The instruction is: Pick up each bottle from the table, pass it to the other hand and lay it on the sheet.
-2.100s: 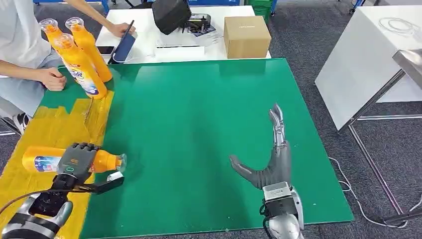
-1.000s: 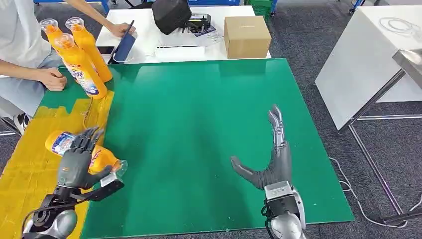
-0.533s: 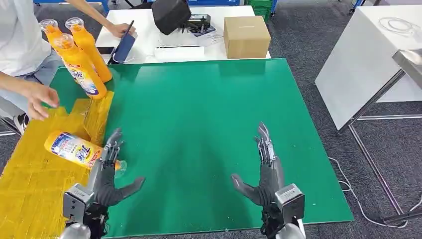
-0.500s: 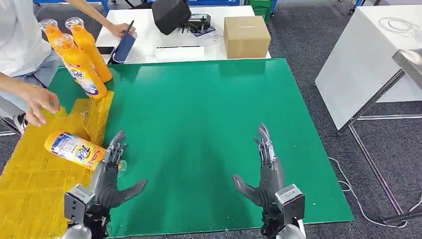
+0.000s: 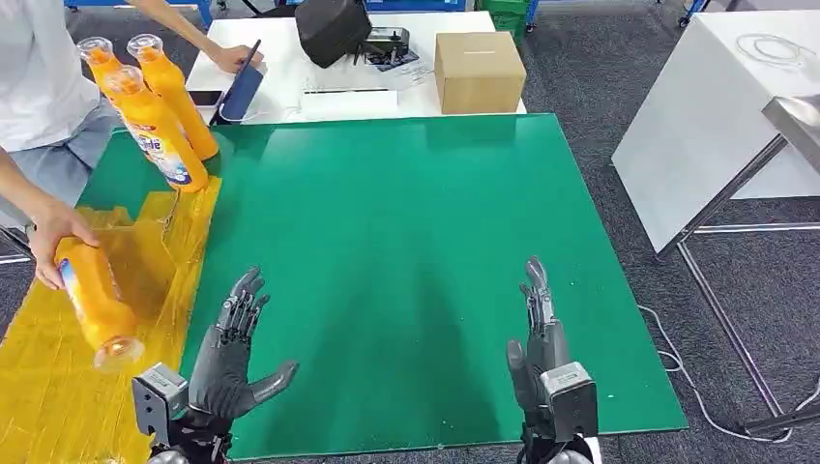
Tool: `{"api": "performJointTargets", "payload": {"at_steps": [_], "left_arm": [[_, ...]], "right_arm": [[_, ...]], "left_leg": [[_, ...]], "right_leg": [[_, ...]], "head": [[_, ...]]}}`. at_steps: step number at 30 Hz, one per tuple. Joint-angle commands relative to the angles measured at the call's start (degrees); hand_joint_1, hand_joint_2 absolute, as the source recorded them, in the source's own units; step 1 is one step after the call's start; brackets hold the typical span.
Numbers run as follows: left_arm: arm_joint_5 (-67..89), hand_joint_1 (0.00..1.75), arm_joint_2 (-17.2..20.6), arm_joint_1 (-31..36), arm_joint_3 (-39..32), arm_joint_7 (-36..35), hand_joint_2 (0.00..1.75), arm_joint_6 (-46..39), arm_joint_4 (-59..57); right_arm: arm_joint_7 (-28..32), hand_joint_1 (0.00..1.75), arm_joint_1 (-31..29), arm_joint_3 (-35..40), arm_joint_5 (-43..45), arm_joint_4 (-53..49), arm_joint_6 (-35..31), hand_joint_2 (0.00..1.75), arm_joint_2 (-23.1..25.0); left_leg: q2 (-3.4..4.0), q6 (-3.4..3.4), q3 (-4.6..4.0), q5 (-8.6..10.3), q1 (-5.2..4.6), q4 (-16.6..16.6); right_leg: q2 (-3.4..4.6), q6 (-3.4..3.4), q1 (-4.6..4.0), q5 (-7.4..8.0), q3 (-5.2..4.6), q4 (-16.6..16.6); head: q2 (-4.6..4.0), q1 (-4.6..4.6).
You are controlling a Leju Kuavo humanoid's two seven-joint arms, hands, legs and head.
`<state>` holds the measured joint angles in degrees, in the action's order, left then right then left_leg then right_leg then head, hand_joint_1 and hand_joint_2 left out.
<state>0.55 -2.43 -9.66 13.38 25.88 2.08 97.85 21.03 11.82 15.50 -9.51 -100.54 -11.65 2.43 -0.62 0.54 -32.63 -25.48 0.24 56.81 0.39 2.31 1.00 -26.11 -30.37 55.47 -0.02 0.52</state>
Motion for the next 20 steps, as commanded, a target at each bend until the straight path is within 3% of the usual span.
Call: {"api": "performJointTargets", "payload": {"at_steps": [1,20], "left_arm": [[0.5,0.0,-0.6,1.32,-0.02,-0.25,1.75,-0.53,-3.39],[1.54,0.0,-0.63,1.75,0.47,-0.36,1.75,-1.75,-4.28]], "right_arm": [[0.58,0.0,-0.46,-1.31,0.26,2.67,0.16,0.0,-0.49],[1.16,0.0,-0.48,-1.33,0.15,2.59,0.32,0.0,-0.65]], "left_leg": [[0.02,-0.01,0.21,-0.04,0.05,-0.06],[0.01,-0.02,0.25,-0.05,0.08,-0.07]], "right_leg": [[-0.06,-0.09,-0.07,-0.02,0.26,-0.14],[-0.09,-0.11,-0.1,-0.02,0.32,-0.16]], "head": [[0.0,-0.02],[0.0,0.0]]}}
